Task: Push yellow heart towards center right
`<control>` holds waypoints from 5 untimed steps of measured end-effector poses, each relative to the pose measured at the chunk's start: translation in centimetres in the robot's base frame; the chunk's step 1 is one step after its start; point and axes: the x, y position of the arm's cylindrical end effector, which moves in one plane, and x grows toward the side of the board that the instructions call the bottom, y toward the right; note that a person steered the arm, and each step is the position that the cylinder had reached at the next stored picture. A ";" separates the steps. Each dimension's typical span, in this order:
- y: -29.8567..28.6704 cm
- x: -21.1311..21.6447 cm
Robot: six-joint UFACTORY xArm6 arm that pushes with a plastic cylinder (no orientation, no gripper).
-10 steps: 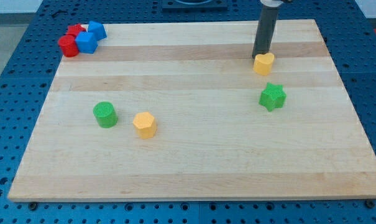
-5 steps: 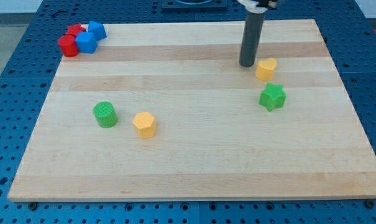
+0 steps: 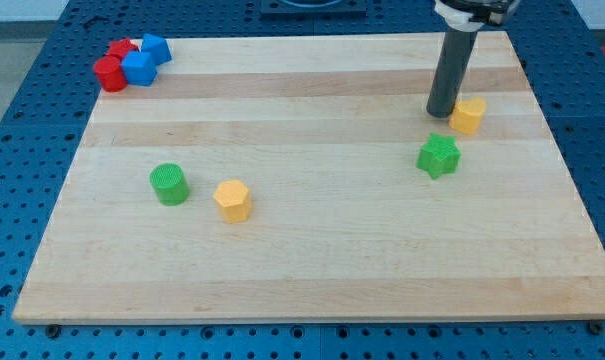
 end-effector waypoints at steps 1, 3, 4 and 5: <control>1.6 0.0; 2.1 0.0; -2.7 0.6; -7.9 2.4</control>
